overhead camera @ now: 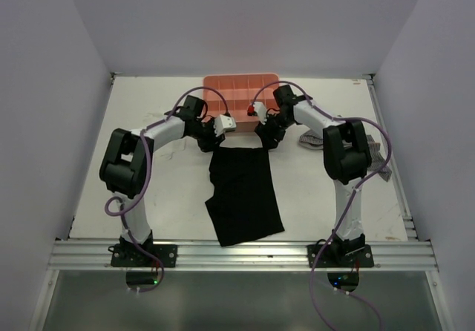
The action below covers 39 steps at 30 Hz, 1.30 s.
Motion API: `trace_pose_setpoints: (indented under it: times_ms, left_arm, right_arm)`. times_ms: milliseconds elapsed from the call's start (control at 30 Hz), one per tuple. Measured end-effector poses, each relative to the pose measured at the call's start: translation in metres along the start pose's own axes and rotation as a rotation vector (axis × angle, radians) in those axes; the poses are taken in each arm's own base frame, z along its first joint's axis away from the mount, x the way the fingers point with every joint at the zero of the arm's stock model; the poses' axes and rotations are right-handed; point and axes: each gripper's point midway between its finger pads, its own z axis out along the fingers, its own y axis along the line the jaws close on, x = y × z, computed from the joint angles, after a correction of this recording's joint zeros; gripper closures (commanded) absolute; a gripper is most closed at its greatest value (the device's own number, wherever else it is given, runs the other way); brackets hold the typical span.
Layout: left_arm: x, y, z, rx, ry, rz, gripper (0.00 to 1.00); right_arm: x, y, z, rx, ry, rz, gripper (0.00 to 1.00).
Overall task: Roll the underwear
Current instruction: Fold the underwear
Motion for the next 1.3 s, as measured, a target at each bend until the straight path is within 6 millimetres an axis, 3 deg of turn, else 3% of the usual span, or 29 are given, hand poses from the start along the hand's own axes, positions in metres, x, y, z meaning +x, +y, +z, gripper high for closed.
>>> trace_pose_setpoints:
  times_ms: [167, 200, 300, 433, 533, 633, 800, 1067, 1300]
  left_arm:
    - [0.011, -0.003, 0.007, 0.024, 0.020, -0.002, 0.59]
    - [0.012, -0.004, 0.008, 0.028, 0.022, -0.004, 0.63]
    - [0.013, -0.005, 0.009, 0.035, 0.022, -0.001, 0.78]
    - [0.012, -0.007, 0.009, 0.047, 0.014, 0.006, 0.91]
    - [0.011, -0.008, 0.009, 0.054, 0.008, 0.005, 1.00]
    - [0.009, -0.009, 0.009, 0.061, 0.000, 0.004, 1.00]
    - [0.003, -0.011, 0.002, 0.057, -0.017, 0.009, 1.00]
    - [-0.032, 0.001, -0.039, -0.055, -0.083, 0.066, 1.00]
    - [-0.039, 0.014, -0.054, -0.141, -0.072, 0.095, 1.00]
  right_arm:
    - [0.002, 0.001, 0.004, -0.017, 0.000, -0.022, 0.51]
    - [0.002, 0.002, 0.004, -0.021, -0.002, -0.026, 0.53]
    - [0.005, 0.003, 0.007, -0.029, -0.001, -0.040, 0.69]
    - [0.008, 0.005, 0.008, -0.038, 0.004, -0.052, 0.88]
    - [0.008, 0.005, 0.008, -0.040, 0.001, -0.061, 0.95]
    - [0.008, 0.006, 0.008, -0.040, 0.000, -0.064, 1.00]
    - [0.000, 0.011, -0.007, -0.028, -0.024, -0.080, 1.00]
    - [-0.037, 0.012, -0.050, 0.048, -0.116, -0.147, 1.00]
    - [-0.051, 0.003, -0.062, 0.095, -0.135, -0.171, 1.00]
